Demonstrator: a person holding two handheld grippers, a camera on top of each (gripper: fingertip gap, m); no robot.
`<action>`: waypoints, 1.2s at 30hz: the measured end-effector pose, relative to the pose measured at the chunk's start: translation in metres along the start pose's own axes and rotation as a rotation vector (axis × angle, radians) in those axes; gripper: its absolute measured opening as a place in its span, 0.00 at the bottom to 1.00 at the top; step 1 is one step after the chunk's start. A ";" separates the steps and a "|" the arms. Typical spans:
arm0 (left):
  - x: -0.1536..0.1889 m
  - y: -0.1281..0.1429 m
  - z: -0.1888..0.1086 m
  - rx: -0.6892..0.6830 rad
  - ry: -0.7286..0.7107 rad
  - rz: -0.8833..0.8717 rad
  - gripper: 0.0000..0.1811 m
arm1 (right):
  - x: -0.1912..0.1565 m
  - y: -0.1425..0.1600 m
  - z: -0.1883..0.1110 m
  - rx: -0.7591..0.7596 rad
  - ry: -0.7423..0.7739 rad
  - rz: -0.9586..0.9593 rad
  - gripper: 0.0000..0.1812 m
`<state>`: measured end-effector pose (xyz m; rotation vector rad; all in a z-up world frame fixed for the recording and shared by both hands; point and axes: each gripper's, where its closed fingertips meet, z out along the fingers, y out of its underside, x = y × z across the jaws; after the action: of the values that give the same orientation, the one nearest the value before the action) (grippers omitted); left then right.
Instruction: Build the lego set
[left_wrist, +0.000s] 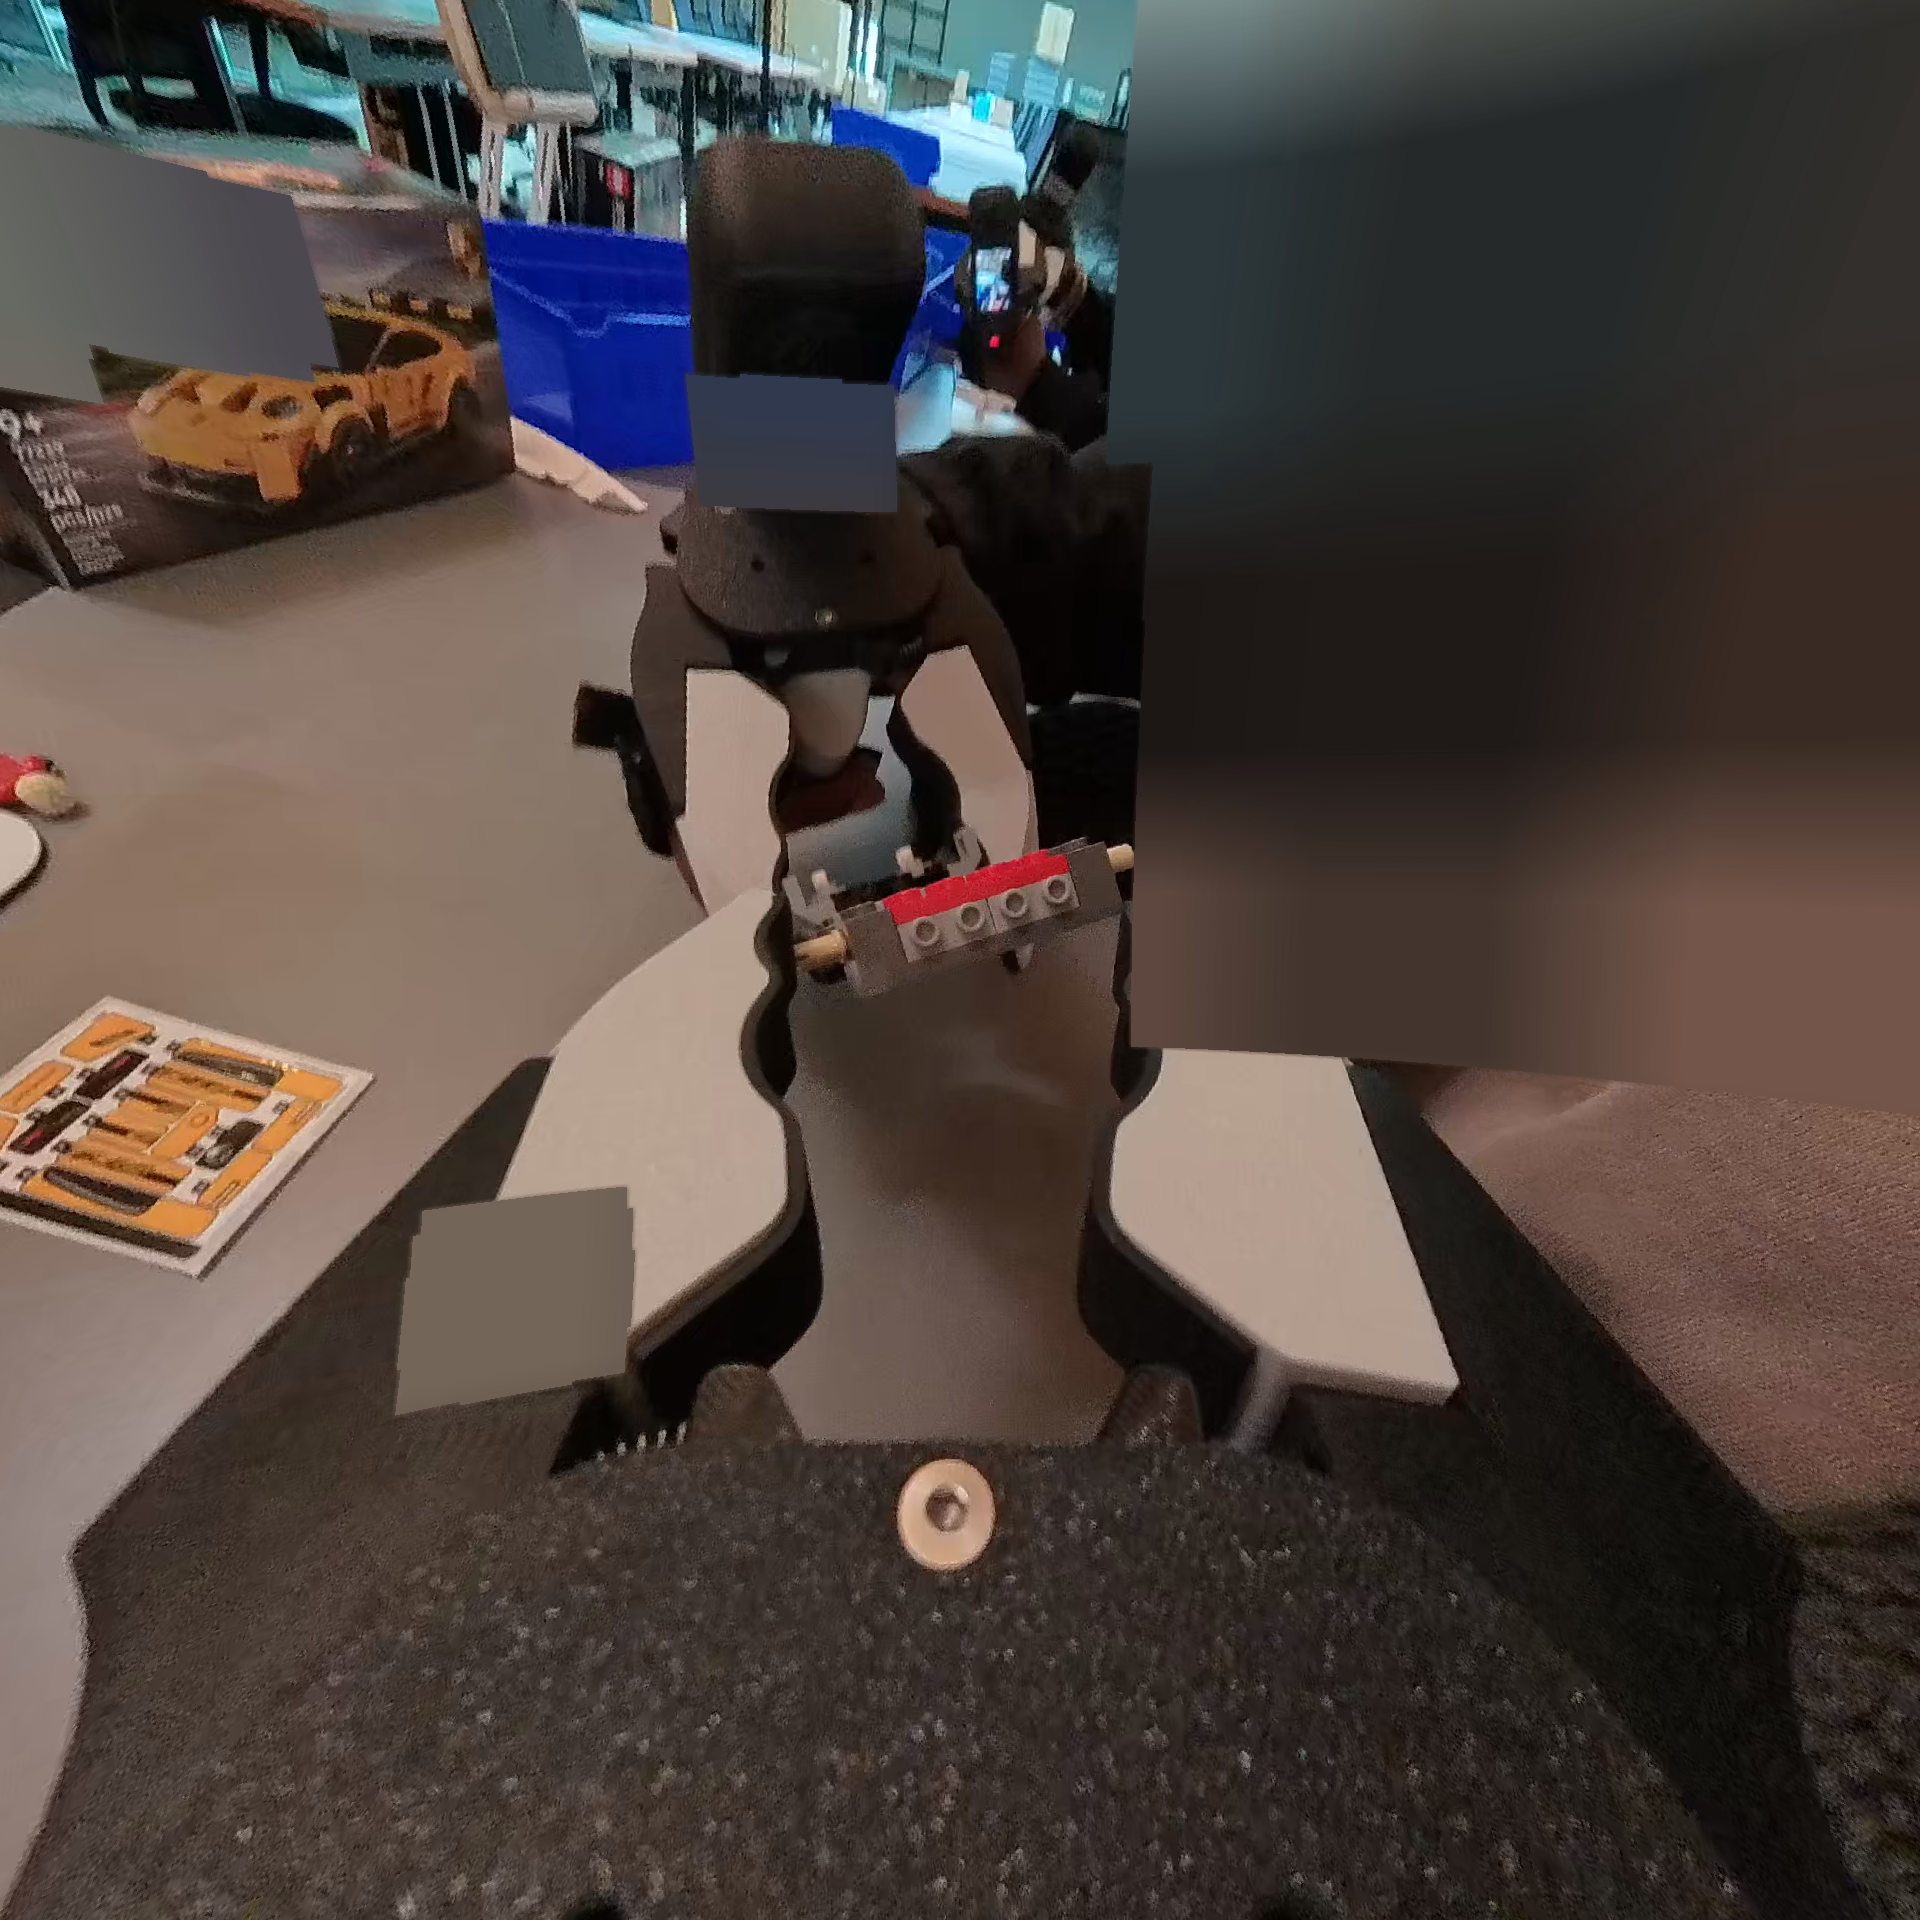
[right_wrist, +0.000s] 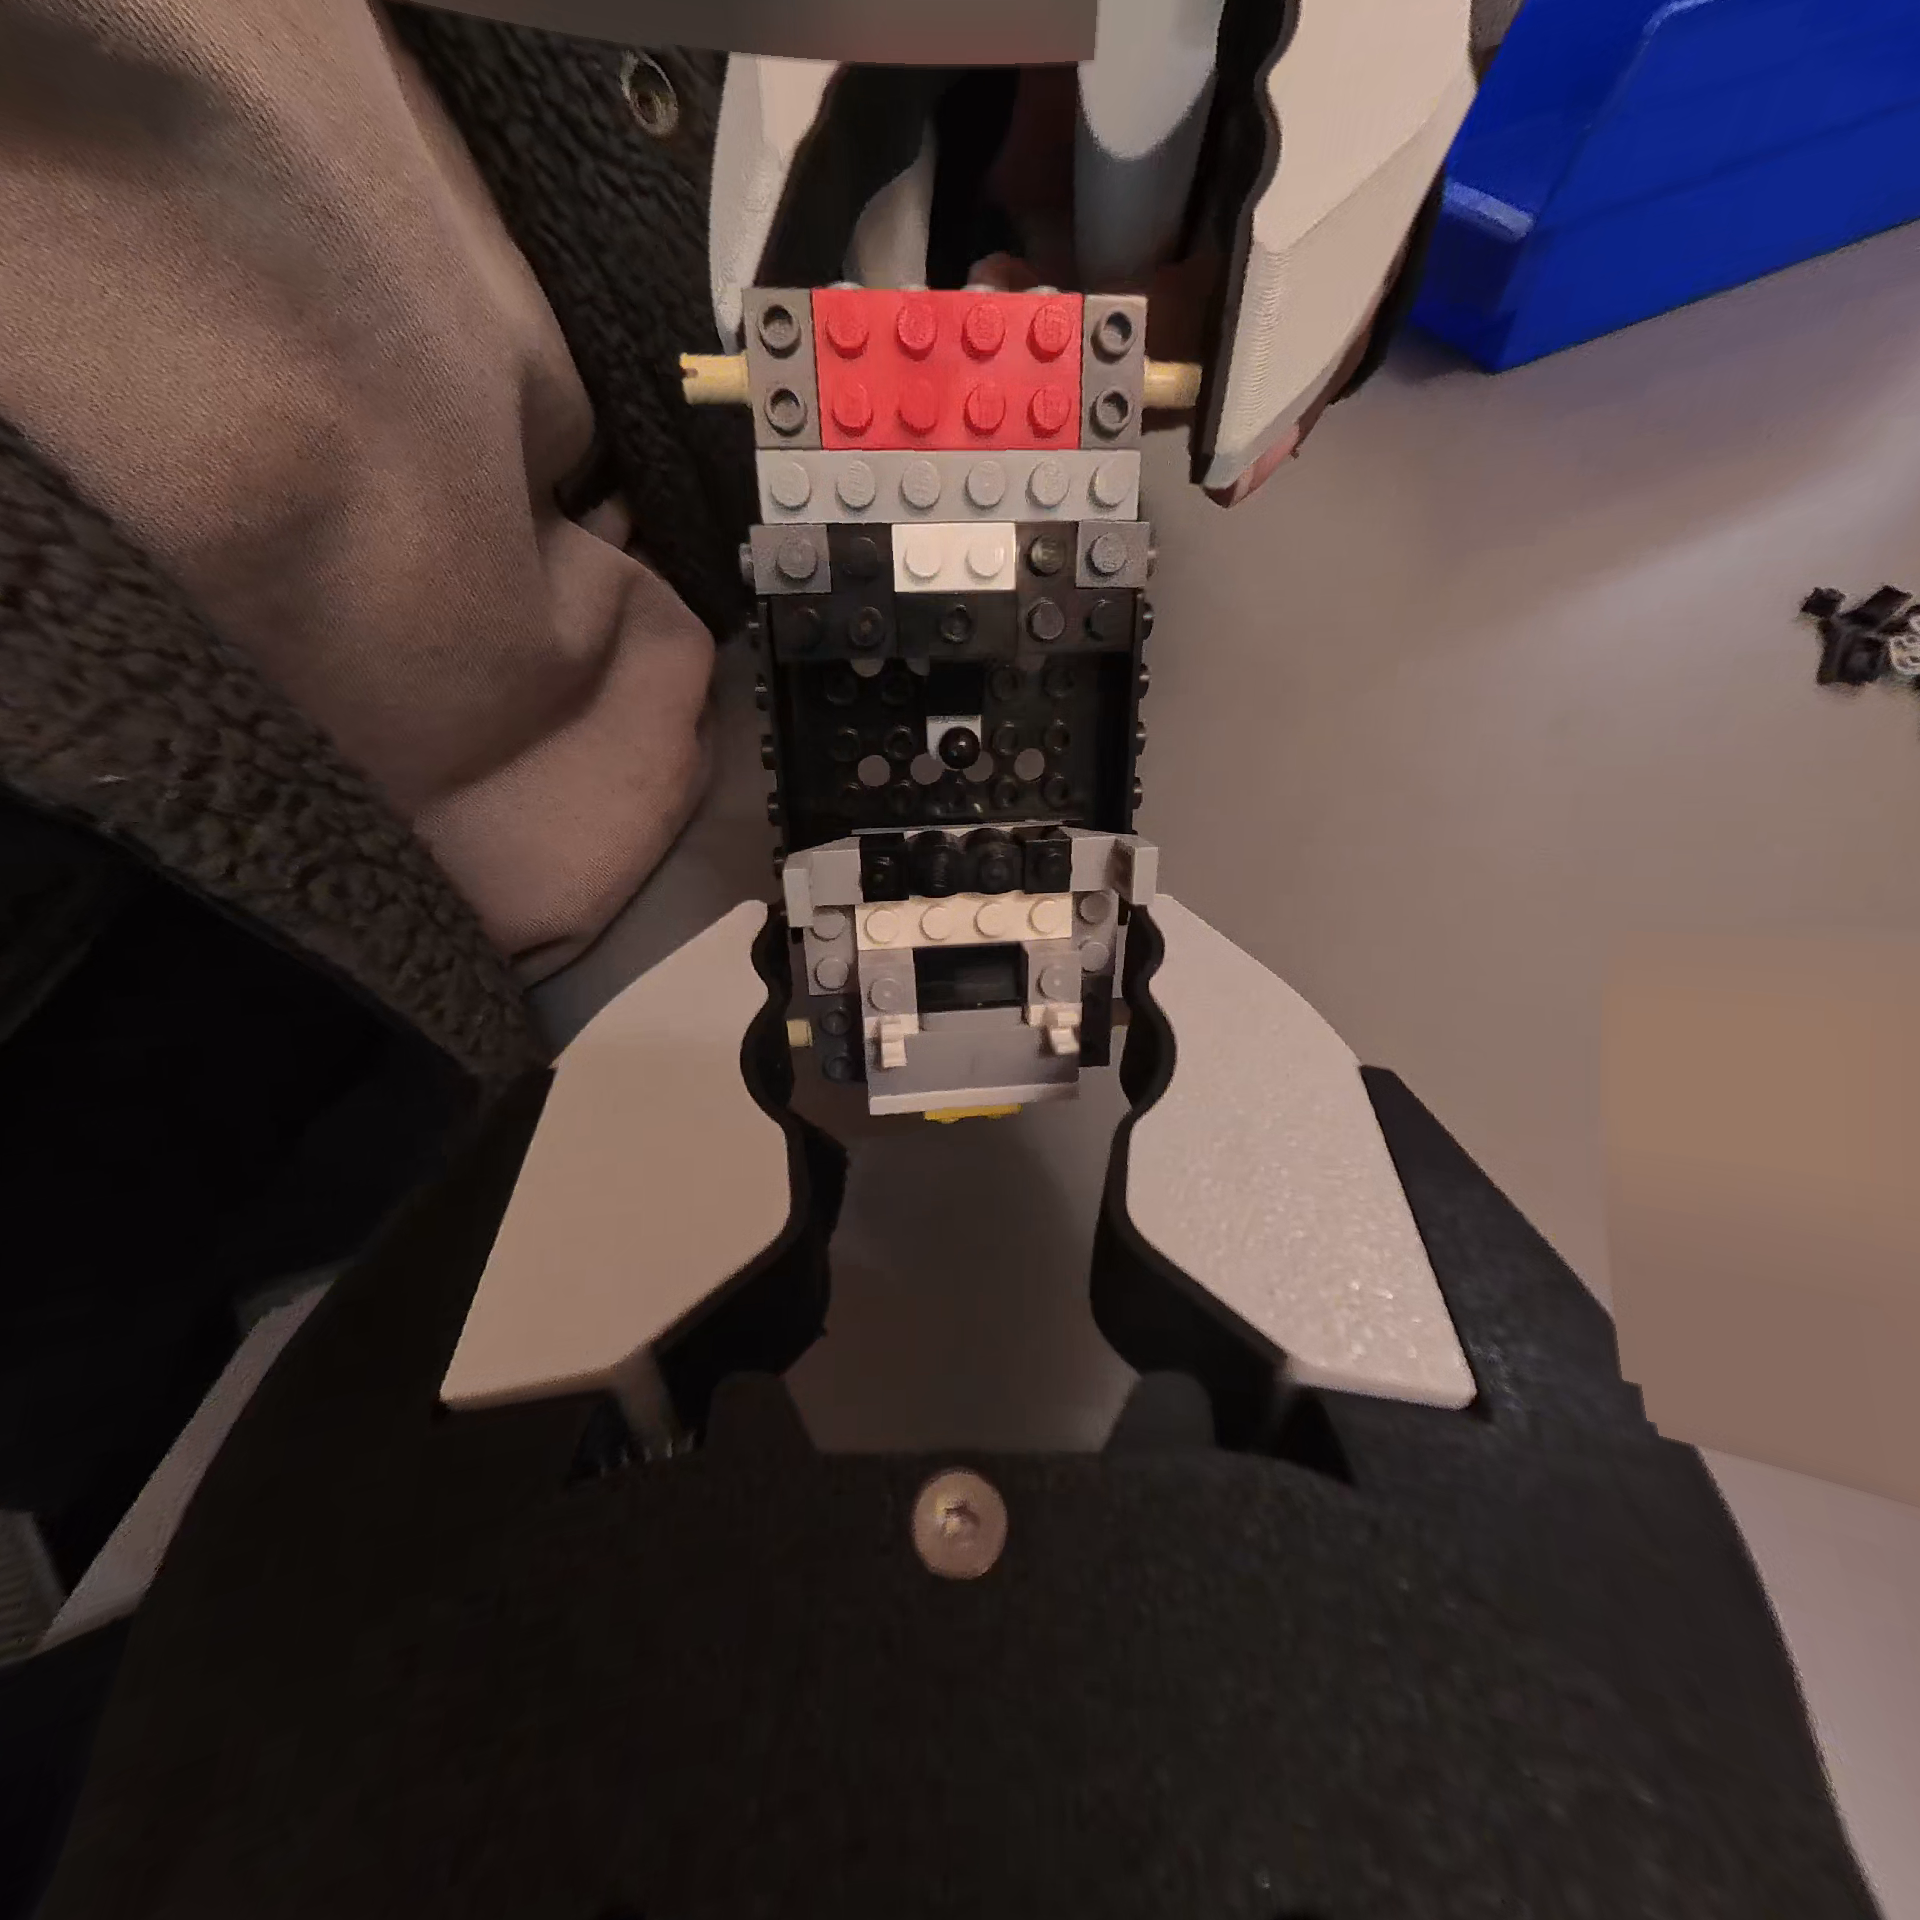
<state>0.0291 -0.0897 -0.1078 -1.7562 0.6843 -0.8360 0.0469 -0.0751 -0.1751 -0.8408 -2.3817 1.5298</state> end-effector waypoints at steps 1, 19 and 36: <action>-0.003 0.006 0.000 -0.027 -0.003 -0.004 0.32 | 0.003 0.004 -0.002 -0.026 0.019 0.007 0.34; -0.058 0.117 0.026 -0.450 -0.172 -0.040 0.39 | 0.048 0.078 -0.003 -0.573 0.328 -0.096 0.33; -0.071 0.129 0.025 -0.530 -0.295 0.046 0.35 | 0.067 -0.003 -0.087 0.299 0.859 0.088 0.36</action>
<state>-0.0010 -0.0612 -0.2514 -2.2678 0.7887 -0.3623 0.0293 0.0284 -0.1426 -1.2155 -1.4803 1.1578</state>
